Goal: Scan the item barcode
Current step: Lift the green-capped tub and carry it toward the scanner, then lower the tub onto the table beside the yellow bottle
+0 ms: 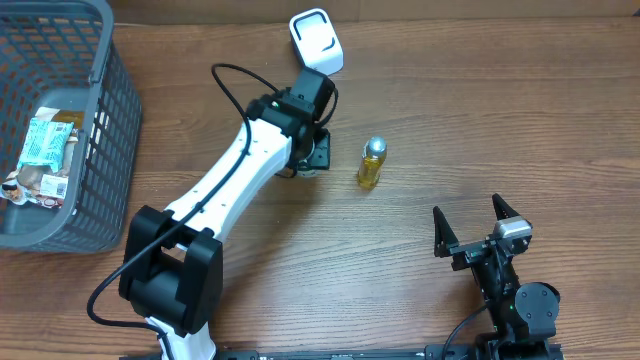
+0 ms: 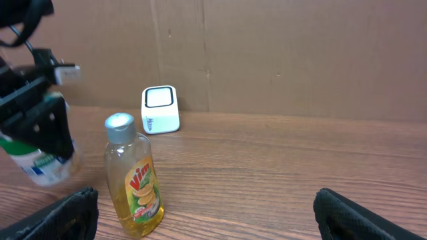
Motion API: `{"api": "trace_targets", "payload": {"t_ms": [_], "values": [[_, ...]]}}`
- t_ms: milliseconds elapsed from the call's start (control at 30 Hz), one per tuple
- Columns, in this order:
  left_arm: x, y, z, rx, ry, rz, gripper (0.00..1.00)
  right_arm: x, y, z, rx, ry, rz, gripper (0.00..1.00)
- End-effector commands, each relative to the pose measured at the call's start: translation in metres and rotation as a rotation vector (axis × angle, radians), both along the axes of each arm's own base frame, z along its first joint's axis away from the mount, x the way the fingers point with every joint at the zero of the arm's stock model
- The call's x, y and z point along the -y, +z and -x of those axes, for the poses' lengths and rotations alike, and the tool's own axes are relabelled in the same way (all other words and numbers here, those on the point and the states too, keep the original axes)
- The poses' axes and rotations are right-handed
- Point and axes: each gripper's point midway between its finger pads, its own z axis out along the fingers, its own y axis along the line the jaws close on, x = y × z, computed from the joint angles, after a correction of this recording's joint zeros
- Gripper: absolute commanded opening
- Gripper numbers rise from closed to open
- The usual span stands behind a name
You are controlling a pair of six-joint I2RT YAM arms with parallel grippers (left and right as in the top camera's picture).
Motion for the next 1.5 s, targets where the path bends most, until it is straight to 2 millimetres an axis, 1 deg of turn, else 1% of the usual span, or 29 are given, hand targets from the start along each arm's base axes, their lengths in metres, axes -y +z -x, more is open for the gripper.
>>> {"api": "trace_targets", "payload": {"t_ms": [0, 167, 400, 567, 667, 800, 1000, 1267, 1467], "values": [[0.003, -0.01, 0.005, 0.022, 0.038, -0.024, 0.4, 0.002, -0.003, -0.001, 0.002, -0.011, 0.007, 1.0], [0.006, -0.022, 0.01, 0.033, 0.038, -0.035, 0.43, 0.002, -0.003, -0.001, 0.002, -0.011, 0.007, 1.0], [0.004, -0.032, 0.015, 0.017, 0.044, -0.042, 0.43, 0.002, -0.003, -0.001, 0.002, -0.011, 0.007, 1.0], [0.002, -0.038, 0.02, 0.0, 0.078, -0.04, 0.49, 0.002, -0.003, -0.001, 0.002, -0.011, 0.007, 1.0], [0.003, -0.038, 0.021, -0.005, 0.075, -0.035, 0.54, 0.002, -0.003, -0.001, 0.002, -0.011, 0.007, 1.0], [0.003, -0.039, 0.022, -0.01, 0.073, -0.031, 0.57, 0.002, -0.003, -0.001, 0.002, -0.011, 0.007, 1.0], [0.005, -0.039, 0.023, -0.01, 0.069, -0.03, 0.58, 0.002, -0.003, -0.001, 0.002, -0.011, 0.007, 1.0], [0.017, -0.039, 0.029, -0.012, 0.044, -0.022, 0.6, 0.002, -0.003, -0.001, 0.002, -0.011, 0.007, 1.0], [0.02, -0.039, 0.03, -0.011, 0.047, -0.017, 0.61, 0.002, -0.003, -0.001, 0.002, -0.011, 0.007, 1.0]]}}
